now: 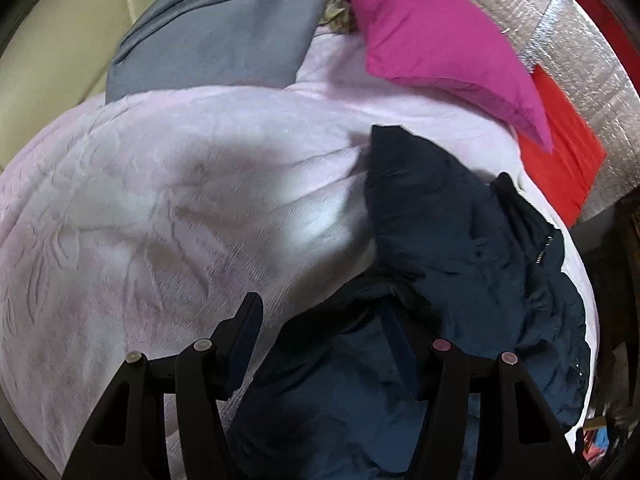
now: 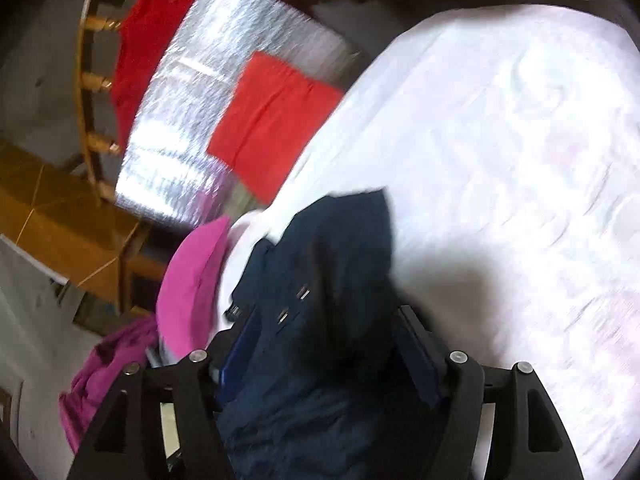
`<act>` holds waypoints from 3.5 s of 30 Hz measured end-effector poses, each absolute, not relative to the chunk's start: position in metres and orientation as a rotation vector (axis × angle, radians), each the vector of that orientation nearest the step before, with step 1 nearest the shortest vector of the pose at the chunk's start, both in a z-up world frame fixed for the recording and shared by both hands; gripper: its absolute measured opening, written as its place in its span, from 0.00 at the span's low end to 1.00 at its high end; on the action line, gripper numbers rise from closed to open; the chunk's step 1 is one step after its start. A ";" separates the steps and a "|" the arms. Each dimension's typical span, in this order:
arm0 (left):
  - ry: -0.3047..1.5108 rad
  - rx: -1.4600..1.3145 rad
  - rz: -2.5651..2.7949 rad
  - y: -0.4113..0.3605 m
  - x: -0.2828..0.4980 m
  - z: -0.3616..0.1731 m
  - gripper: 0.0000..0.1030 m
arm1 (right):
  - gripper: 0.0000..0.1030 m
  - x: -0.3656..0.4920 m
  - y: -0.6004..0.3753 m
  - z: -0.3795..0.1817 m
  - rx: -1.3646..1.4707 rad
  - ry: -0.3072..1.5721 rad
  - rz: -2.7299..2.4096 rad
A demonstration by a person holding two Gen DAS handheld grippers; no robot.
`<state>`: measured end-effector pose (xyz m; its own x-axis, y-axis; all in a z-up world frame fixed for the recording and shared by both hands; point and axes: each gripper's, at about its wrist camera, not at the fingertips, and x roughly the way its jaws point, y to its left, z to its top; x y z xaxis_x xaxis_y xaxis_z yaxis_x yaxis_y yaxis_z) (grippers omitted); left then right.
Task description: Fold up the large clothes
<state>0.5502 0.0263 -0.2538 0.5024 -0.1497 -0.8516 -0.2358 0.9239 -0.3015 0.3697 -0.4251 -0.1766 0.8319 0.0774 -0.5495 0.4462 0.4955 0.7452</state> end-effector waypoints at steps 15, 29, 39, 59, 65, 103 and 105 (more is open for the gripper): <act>1.064 -0.391 0.091 0.049 0.554 -0.250 0.60 | 0.77 0.414 -0.419 -0.209 0.974 0.657 -0.289; 1.173 -0.385 -0.071 0.056 0.538 -0.238 0.64 | 0.68 0.361 -0.375 -0.146 0.729 0.496 -0.231; 0.998 -0.366 -0.135 0.033 0.532 -0.209 0.65 | 0.36 0.416 -0.301 -0.153 0.634 0.685 -0.038; 1.140 -0.320 -0.019 0.029 0.549 -0.245 0.70 | 0.42 0.426 -0.316 -0.187 0.795 0.807 0.014; 1.135 -0.478 -0.234 0.034 0.528 -0.221 0.71 | 0.71 0.391 -0.340 -0.185 0.961 0.737 0.018; 1.180 -0.702 -0.125 0.057 0.535 -0.256 0.24 | 0.35 0.427 -0.338 -0.227 1.076 0.758 -0.095; 1.215 -0.650 -0.130 0.058 0.528 -0.248 0.32 | 0.59 0.416 -0.341 -0.212 1.026 0.756 -0.086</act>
